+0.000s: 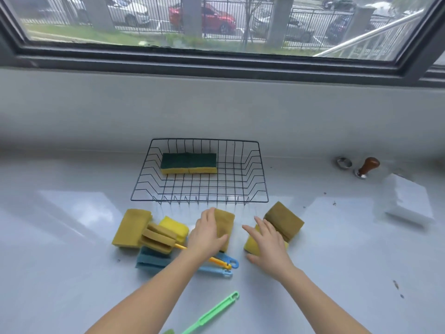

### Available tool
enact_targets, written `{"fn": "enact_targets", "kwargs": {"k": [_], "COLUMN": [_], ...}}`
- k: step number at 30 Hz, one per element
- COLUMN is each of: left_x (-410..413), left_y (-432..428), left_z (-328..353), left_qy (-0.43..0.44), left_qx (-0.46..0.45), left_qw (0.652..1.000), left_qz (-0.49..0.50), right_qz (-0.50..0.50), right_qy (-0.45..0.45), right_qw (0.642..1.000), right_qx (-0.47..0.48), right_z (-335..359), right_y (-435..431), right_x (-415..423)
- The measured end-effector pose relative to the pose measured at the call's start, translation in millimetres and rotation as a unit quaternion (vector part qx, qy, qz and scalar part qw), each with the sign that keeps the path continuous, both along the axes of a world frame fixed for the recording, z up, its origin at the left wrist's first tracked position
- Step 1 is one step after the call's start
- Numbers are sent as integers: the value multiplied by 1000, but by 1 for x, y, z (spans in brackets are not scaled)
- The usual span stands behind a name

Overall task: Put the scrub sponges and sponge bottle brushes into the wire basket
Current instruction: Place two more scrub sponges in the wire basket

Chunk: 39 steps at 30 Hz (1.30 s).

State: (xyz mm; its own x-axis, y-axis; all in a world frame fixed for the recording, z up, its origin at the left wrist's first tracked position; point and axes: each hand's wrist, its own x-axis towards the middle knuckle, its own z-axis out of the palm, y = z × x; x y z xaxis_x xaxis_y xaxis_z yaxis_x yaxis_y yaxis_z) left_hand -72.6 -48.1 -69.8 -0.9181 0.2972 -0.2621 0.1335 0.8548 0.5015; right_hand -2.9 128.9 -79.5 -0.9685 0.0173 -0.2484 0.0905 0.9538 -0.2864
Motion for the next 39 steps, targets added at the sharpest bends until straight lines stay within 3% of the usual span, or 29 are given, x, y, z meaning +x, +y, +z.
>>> {"fn": "enact_targets", "kwargs": {"k": [7,14,17,19,23,25,28,31,36,39], "left_x": [-9,-20,-11,-7,1,7,23,37,35,27], "left_y": [26,33,33,33,35,32,19,4,-11,-15], "left_z": [-11,-18,-17,-14,3,7,0,-7,1,15], "left_qy": [38,12,58,90,103,124,154,115,128,77], "left_qx": [-95,-115,-34,60,246,281,225,205,10,-18], "left_qw": [994,993,998,994,963,952,961,971,987,988], "left_qz": [-30,-37,-7,17,30,12,-40,-51,-96,-130], "right_qz": [28,29,-16,-42,-107,-132,-131,-144,-137,-125], "right_qy": [0,-14,19,90,225,248,229,180,118,102], "right_qw": [998,998,1000,995,958,938,936,947,965,974], "right_qx": [54,46,14,-13,-142,-203,-235,-225,-191,-156], "right_z": [-13,-20,-18,-13,2,7,3,-12,-24,-22], "right_y": [0,8,10,11,16,21,30,43,63,68], "right_x": [4,-6,-5,-3,1,4,21,49,83,91]}}
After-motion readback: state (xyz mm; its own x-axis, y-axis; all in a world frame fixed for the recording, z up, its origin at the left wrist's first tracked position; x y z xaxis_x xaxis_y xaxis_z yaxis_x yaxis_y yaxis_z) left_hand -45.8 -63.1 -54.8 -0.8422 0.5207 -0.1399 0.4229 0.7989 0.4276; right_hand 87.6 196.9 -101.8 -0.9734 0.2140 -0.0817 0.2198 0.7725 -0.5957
